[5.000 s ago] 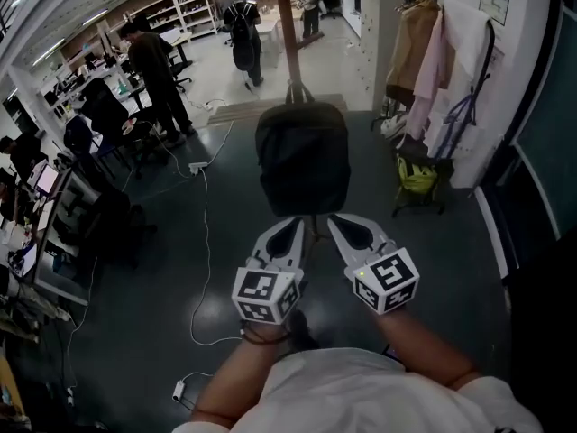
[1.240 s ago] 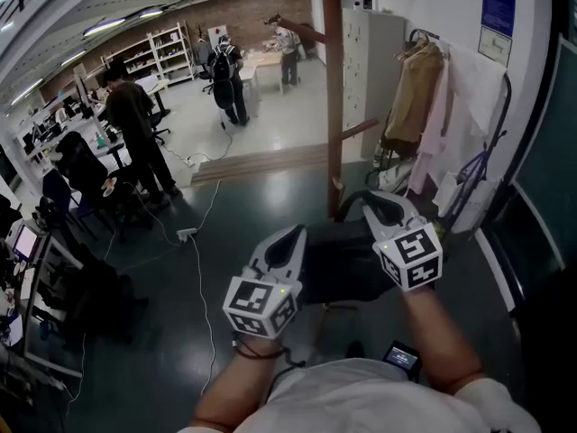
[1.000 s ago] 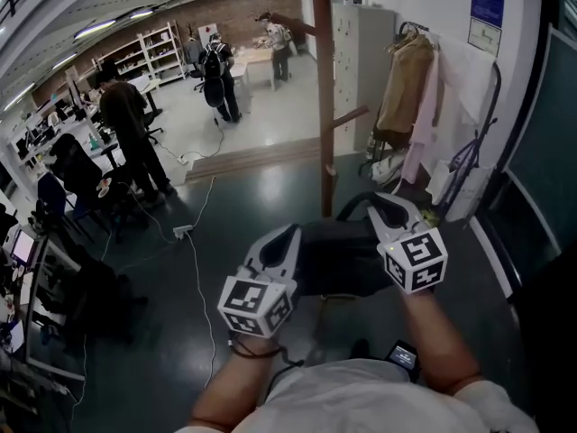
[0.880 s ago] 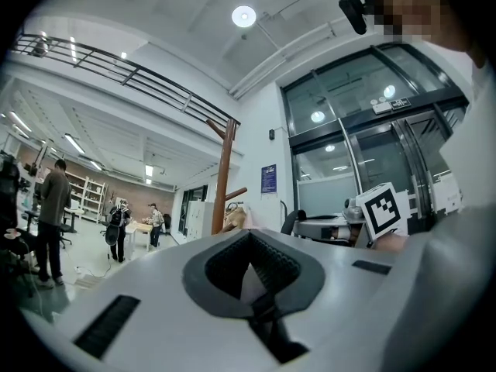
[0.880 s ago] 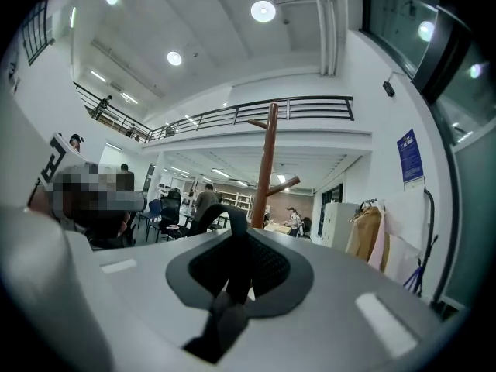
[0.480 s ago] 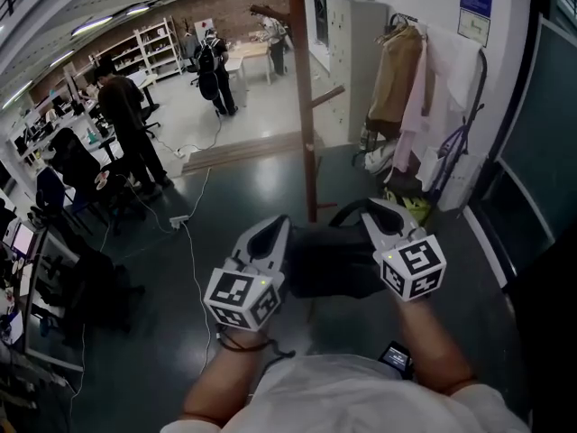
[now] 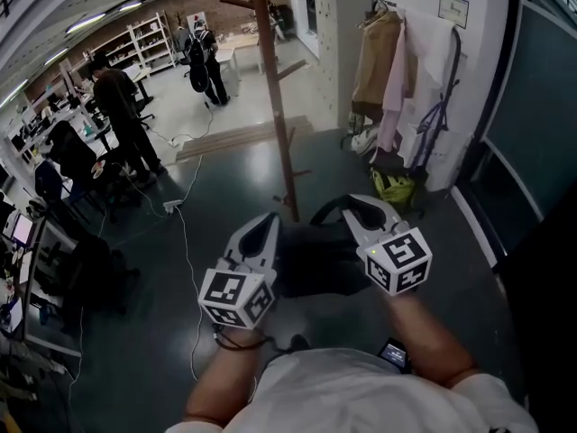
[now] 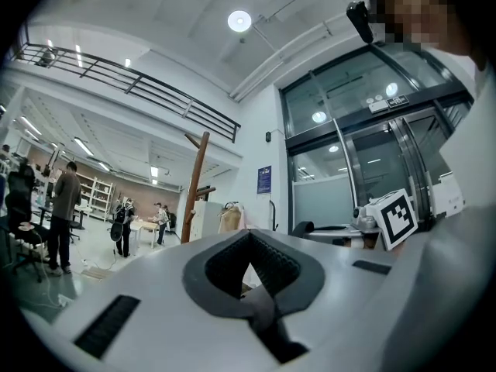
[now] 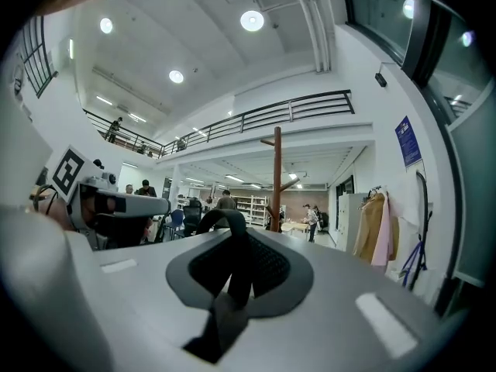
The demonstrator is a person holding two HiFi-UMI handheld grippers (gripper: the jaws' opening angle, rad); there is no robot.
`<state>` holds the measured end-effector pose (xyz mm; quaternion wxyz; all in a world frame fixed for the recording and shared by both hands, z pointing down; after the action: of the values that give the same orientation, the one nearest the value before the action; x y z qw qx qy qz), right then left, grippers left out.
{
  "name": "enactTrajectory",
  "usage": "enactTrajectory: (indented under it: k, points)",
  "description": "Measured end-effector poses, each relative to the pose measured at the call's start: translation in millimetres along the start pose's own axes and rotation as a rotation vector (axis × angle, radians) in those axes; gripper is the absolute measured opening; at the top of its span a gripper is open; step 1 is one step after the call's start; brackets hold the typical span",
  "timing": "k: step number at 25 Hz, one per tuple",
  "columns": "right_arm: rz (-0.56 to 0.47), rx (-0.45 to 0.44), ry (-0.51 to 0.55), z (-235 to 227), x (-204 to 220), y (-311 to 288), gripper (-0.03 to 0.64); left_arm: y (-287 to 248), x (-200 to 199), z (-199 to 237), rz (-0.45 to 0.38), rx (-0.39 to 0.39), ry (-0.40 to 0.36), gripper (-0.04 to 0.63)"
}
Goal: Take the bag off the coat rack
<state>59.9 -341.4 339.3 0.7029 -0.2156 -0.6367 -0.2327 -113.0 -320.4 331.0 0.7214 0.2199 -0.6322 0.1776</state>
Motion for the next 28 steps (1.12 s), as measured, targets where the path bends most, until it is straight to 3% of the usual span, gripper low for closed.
enactTrajectory:
  k: [14,28]
  points:
    - [0.032,-0.042,-0.012,75,17,149,0.031,122,26,-113,0.030,-0.063,0.027,0.006]
    - [0.062,-0.050,-0.047,110,47,196,0.029,163,53,-138,0.053,-0.071,0.059,0.006]
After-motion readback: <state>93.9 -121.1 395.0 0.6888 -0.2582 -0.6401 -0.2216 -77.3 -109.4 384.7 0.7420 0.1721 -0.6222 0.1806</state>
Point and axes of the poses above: the fingertips, and each gripper's own axes: y backward along the fingers, z to its left, x out of its underside, the point moved 4 cm from there along y, backward along the fingers, and after that the axes turned 2 degrees about -x, right-handed, at the moved point
